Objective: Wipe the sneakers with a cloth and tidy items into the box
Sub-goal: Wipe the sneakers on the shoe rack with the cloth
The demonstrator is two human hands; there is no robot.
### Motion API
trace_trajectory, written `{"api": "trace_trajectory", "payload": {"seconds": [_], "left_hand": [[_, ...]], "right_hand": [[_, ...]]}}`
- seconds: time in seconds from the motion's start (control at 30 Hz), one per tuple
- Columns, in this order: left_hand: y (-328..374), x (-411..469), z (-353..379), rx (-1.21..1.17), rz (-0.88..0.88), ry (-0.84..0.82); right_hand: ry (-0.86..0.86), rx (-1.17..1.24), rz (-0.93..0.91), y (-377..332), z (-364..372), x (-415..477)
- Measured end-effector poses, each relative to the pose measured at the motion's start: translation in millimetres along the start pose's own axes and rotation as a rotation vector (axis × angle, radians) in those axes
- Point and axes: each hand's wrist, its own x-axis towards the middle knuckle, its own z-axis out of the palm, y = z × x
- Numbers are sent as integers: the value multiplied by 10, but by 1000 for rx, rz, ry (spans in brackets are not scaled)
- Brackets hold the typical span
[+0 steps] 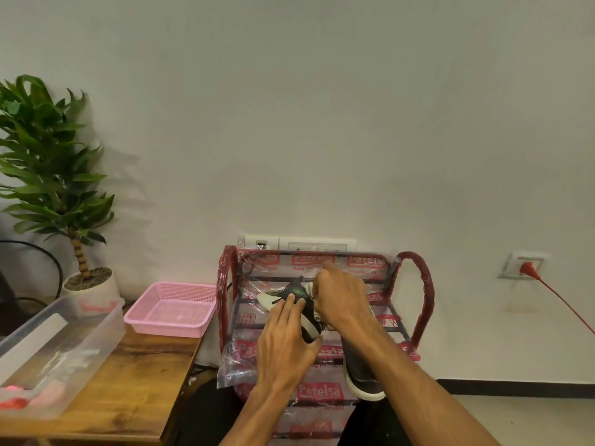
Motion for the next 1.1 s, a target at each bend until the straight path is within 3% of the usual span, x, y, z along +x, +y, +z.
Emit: {"api": "trace_trajectory", "payload": {"seconds": [0.17,0.33,0.5,0.57,0.87,1.1], "left_hand": [[18,8,12,-4,19,18],[23,7,-49,-53,-29,3],[63,23,-93,-124,-50,4],[69,25,-118,-150,-53,-2],[73,-6,-73,-52,-35,-18],[23,-16,-99,-99,-48,3]], "right_hand": [[97,64,85,216,-86,77],[194,527,216,312,-258,34],[-148,853,351,212,-165,-28],[-205,952,371,188,-86,-55],[29,513,235,201,137,-7],[-10,416,84,129,162,-50]]}}
